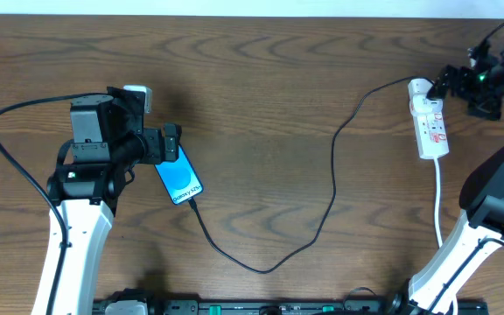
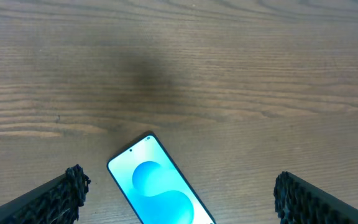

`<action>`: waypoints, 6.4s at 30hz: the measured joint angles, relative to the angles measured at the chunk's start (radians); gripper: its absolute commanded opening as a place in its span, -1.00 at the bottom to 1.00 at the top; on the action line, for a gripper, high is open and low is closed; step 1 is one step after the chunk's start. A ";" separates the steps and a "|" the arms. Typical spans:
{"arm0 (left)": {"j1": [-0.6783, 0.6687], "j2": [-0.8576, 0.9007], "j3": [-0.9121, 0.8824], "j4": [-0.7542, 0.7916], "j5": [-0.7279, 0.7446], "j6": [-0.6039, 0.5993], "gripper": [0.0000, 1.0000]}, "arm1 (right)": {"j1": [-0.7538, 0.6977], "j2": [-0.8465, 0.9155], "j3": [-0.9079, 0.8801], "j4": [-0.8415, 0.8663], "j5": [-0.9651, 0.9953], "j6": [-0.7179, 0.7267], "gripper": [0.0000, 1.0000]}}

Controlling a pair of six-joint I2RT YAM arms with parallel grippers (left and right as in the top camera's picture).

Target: Plug charger to phone and switch on socket

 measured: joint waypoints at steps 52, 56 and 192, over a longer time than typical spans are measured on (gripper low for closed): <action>0.000 0.000 0.000 0.000 0.000 0.000 0.95 | 0.000 -0.407 0.105 -0.089 0.070 0.065 0.98; 0.000 0.000 0.000 0.000 0.000 0.000 0.95 | 0.000 -0.407 0.105 -0.089 0.070 0.065 0.99; 0.043 -1.183 -0.951 0.468 -0.247 -0.192 0.96 | 0.000 -0.407 0.105 -0.089 0.063 0.068 0.99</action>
